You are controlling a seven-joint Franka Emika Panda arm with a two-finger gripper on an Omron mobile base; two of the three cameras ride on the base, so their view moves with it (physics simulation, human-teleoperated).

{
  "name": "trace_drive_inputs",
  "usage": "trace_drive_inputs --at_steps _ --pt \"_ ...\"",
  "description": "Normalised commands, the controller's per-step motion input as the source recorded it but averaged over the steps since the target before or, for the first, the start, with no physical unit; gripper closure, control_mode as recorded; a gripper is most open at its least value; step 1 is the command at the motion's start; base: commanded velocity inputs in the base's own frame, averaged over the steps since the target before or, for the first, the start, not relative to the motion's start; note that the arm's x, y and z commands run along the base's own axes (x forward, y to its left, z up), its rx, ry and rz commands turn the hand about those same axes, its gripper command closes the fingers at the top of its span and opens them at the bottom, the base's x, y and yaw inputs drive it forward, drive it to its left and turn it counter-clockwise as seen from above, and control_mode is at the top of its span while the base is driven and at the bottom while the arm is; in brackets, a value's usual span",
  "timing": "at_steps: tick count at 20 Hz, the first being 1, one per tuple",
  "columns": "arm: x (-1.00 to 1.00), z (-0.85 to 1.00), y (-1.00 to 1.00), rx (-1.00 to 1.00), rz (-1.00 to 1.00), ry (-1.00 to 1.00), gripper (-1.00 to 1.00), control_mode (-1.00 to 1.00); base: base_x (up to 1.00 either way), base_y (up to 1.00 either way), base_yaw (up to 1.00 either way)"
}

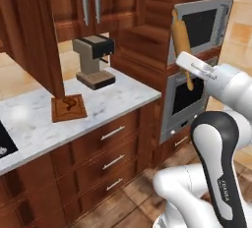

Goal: Open the cabinet, retrieve the rolling pin, and place it next to the meat on the cutting board to prepare for tenderizing.

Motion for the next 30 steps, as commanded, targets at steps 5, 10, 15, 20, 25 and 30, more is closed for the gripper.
trace_drive_inputs --at_steps 5,10,15,20,25,30 --pt "0.00 0.00 0.00 0.00 0.00 0.00 1.00 1.00 0.13 -0.51 0.47" --pt "0.00 0.00 0.00 0.00 0.00 0.00 1.00 1.00 0.32 -0.38 0.49" --pt "0.00 0.00 0.00 0.00 0.00 0.00 1.00 1.00 0.34 -0.43 0.43" --pt "0.00 0.00 0.00 0.00 0.00 0.00 1.00 1.00 0.41 -0.45 0.29" --pt "0.00 0.00 0.00 0.00 0.00 0.00 1.00 1.00 0.48 -0.45 0.19" --pt "0.00 0.00 0.00 0.00 0.00 0.00 1.00 1.00 0.55 -0.24 0.14"
